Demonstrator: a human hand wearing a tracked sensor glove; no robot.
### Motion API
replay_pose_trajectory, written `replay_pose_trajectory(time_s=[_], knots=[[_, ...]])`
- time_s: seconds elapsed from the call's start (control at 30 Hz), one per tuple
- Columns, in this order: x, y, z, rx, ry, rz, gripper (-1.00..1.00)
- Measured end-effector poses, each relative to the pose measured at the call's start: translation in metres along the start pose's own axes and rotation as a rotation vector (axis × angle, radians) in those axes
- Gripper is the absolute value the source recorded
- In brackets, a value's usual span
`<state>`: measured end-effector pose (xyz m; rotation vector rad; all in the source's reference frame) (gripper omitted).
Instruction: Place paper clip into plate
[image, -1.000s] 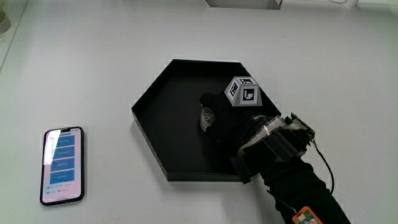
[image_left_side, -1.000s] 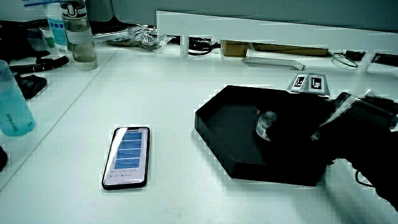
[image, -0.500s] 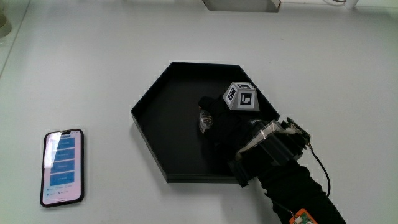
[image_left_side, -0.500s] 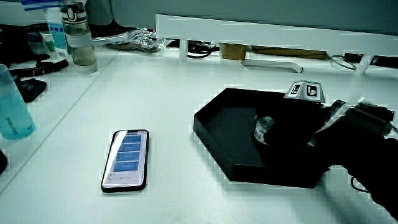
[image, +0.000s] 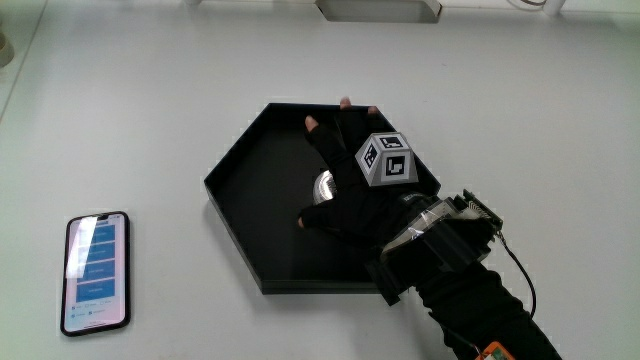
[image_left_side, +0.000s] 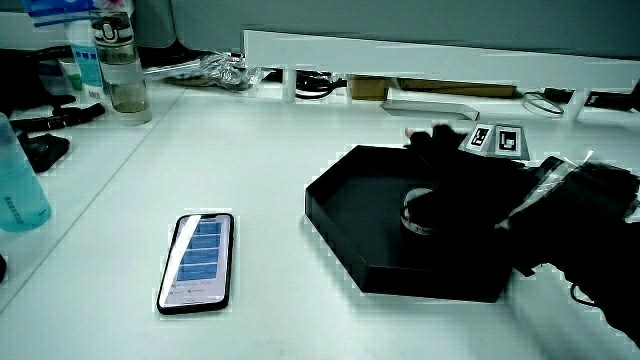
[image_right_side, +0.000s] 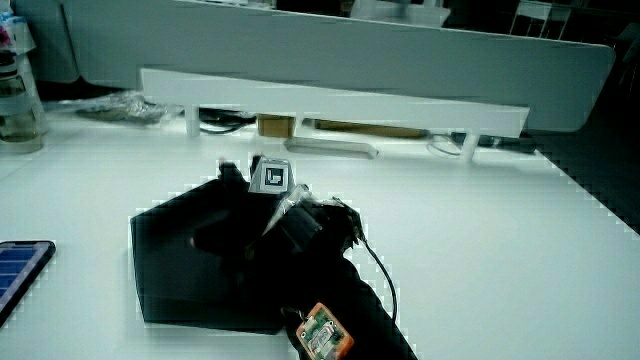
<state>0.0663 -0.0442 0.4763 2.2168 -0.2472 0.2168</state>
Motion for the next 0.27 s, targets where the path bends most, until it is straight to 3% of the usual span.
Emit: replay_pose_trajectory(time_s=[0.03,0.07,0.1,0.2,0.27], knots=[[-0.0003,-0.0031,0.0016,0.060,-0.023,0.007,-1.00],[0.0007,-0.0060,0.0048,0.077,0.030,0.016,-1.00],[0.0019,-0.0077,0.0073,0.080,0.070,0.018,-1.00],[0.0011,-0.0077,0.0094,0.070,0.025,0.017,-1.00],[0.0014,-0.0076,0.0086,0.069,0.032,0.026,-1.00]])
